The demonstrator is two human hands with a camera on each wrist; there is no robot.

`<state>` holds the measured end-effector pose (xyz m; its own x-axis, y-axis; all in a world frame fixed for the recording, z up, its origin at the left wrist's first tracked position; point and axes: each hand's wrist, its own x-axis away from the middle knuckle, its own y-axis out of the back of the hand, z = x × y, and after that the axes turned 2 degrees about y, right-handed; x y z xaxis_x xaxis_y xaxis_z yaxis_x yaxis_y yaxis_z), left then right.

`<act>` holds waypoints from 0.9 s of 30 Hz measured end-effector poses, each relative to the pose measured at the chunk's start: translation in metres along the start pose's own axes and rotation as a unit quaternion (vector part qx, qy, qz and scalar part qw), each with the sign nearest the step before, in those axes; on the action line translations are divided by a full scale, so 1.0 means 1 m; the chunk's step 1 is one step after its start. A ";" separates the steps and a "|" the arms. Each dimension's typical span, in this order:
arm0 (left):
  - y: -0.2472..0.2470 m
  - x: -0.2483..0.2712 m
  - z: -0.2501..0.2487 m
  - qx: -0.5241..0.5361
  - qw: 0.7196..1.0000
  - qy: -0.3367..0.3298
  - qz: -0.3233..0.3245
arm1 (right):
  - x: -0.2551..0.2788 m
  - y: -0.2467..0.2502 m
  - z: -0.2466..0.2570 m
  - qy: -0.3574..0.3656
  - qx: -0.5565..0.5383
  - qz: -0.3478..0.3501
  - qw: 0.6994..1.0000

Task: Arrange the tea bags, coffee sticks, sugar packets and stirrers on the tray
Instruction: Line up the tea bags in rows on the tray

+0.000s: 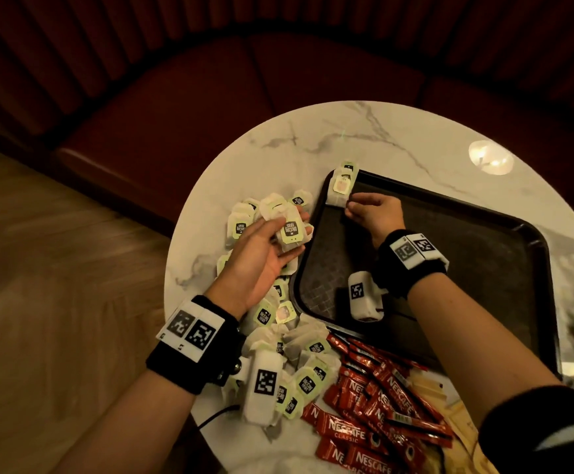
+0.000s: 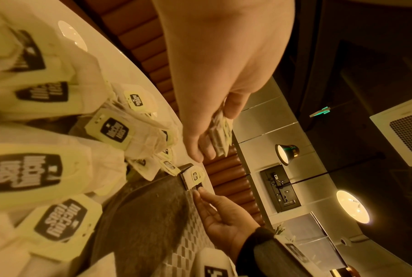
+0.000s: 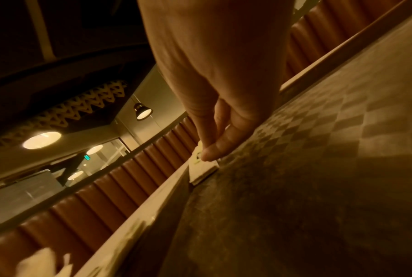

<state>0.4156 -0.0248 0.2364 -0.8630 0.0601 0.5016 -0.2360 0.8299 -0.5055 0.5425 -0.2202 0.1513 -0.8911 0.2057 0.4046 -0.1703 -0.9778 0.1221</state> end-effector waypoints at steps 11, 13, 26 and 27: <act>-0.010 0.005 -0.002 0.011 0.999 -0.040 0.011 | 0.130 -0.007 0.035 0.032 -0.093 0.294 0.951; -0.011 0.007 -0.002 0.023 0.999 -0.036 0.027 | 0.138 -0.008 0.033 0.033 -0.108 0.294 0.949; -0.008 0.007 0.002 -0.080 0.995 -0.063 0.015 | 0.143 0.000 0.034 0.093 -0.086 0.232 0.964; -0.007 0.007 0.004 -0.096 0.993 -0.065 0.010 | 0.144 0.002 0.034 0.101 -0.073 0.233 0.964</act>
<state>0.4098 -0.0325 0.2410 -0.9203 0.0153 0.3910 -0.1396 0.9206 -0.3647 0.4283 -0.1909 0.2405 -0.9467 -0.2546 0.1974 0.2240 -0.9606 -0.1644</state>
